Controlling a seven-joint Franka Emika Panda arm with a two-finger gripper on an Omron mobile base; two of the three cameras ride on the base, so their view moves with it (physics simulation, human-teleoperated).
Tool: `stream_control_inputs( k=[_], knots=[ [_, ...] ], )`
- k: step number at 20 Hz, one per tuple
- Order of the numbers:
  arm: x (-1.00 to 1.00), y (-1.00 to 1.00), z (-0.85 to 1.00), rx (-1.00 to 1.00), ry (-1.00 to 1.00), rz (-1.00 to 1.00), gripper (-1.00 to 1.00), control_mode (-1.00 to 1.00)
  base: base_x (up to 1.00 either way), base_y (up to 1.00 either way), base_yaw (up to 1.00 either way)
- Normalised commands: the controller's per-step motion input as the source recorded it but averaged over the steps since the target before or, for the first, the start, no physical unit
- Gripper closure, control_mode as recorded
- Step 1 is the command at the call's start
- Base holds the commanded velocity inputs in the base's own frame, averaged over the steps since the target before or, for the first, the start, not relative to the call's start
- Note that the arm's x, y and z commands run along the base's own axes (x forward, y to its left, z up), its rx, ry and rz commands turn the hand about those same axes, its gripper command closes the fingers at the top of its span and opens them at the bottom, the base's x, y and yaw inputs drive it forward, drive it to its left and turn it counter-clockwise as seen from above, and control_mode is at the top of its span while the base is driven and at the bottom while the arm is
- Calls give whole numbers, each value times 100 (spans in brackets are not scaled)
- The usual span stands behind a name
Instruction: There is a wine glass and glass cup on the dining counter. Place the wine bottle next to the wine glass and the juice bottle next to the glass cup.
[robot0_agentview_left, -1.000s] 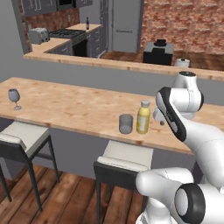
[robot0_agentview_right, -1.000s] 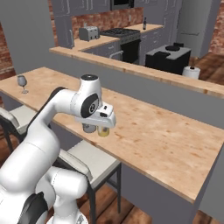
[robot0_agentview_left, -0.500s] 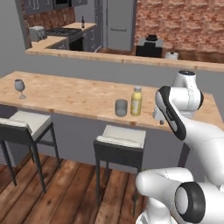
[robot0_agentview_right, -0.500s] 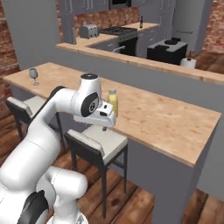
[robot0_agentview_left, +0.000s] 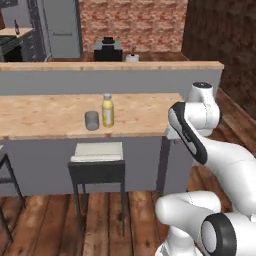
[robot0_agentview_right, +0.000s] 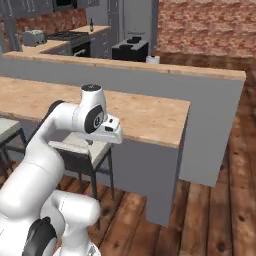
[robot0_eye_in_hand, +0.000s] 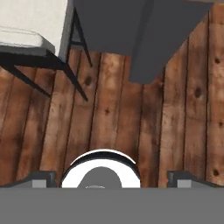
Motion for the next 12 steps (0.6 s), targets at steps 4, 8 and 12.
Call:
stream_control_inputs(
  k=[4, 8, 12],
  knots=[
    [0, 0, 0, 0, 0, 0, -100, 100, 0, 7, -100],
    [0, 0, 0, 0, 0, 0, -100, 100, 0, 7, -100],
    [0, 0, 0, 0, 0, 0, -100, 100, 0, 6, -100]
  ],
)
